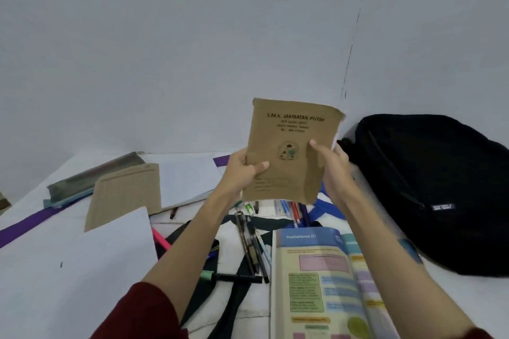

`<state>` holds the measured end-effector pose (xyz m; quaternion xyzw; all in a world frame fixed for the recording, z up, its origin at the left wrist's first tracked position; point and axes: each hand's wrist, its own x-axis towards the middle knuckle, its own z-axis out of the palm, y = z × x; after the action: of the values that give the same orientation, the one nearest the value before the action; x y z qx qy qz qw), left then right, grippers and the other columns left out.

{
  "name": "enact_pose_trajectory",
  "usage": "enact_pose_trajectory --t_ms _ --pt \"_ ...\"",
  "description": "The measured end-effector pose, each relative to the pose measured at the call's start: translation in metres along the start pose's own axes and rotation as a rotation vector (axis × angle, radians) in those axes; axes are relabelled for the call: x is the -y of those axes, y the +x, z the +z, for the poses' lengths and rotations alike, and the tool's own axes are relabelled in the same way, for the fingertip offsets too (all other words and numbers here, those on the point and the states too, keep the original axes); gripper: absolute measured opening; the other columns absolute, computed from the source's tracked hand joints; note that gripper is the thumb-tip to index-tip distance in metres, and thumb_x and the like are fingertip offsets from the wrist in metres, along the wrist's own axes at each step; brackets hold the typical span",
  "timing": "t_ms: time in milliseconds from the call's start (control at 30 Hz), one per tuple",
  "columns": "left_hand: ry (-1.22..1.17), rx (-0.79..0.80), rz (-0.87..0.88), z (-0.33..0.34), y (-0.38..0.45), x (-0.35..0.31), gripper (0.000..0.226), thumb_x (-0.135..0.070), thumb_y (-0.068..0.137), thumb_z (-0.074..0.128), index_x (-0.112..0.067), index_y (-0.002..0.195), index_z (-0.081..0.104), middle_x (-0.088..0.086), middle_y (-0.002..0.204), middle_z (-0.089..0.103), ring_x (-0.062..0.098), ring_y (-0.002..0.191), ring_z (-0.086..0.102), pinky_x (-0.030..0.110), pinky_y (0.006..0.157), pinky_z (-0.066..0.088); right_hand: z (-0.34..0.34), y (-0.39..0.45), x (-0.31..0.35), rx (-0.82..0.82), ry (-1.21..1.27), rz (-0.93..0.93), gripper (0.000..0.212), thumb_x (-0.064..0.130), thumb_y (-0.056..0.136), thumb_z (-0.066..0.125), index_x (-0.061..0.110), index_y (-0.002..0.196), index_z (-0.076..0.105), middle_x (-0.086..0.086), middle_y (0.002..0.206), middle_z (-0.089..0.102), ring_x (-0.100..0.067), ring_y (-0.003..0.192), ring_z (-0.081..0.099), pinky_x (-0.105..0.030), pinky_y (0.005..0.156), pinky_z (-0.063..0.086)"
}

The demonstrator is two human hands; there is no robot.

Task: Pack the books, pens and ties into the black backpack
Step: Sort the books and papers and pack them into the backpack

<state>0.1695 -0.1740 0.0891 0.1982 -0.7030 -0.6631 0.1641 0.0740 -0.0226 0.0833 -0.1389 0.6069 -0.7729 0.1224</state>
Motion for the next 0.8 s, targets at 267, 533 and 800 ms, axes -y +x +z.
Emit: enact_pose_trajectory --t_ms 267,533,800 --pt "0.03 -0.049 -0.107 0.022 0.011 0.041 0.044 -0.009 0.084 0.068 -0.011 0.126 0.053 0.003 0.12 0.062 0.02 0.11 0.054 0.038 0.097 0.044 -0.011 0.001 -0.039 -0.025 -0.207 0.0 0.032 0.012 0.086 0.061 0.02 0.116 0.053 0.005 0.107 0.064 -0.009 0.097 0.058 -0.024 0.074 0.044" --pt "0.163 0.017 -0.117 0.019 0.014 0.058 0.046 -0.013 0.088 0.064 -0.01 0.132 0.048 0.006 0.124 0.059 0.019 0.107 0.055 0.038 0.095 0.048 -0.015 0.004 -0.057 0.05 -0.337 0.052 0.032 0.007 0.086 0.057 0.02 0.114 0.049 -0.003 0.116 0.06 -0.013 0.102 0.056 -0.024 0.075 0.045" --pt "1.13 0.277 0.241 0.032 0.046 -0.039 0.031 -0.025 0.089 0.062 -0.025 0.065 0.043 -0.006 0.068 0.049 0.02 0.074 0.051 0.028 0.06 0.037 -0.075 0.003 0.056 -0.167 -0.694 -0.391 0.09 0.033 0.068 0.084 0.026 0.143 0.033 0.006 0.145 0.038 -0.011 0.134 0.034 -0.025 0.106 0.03"
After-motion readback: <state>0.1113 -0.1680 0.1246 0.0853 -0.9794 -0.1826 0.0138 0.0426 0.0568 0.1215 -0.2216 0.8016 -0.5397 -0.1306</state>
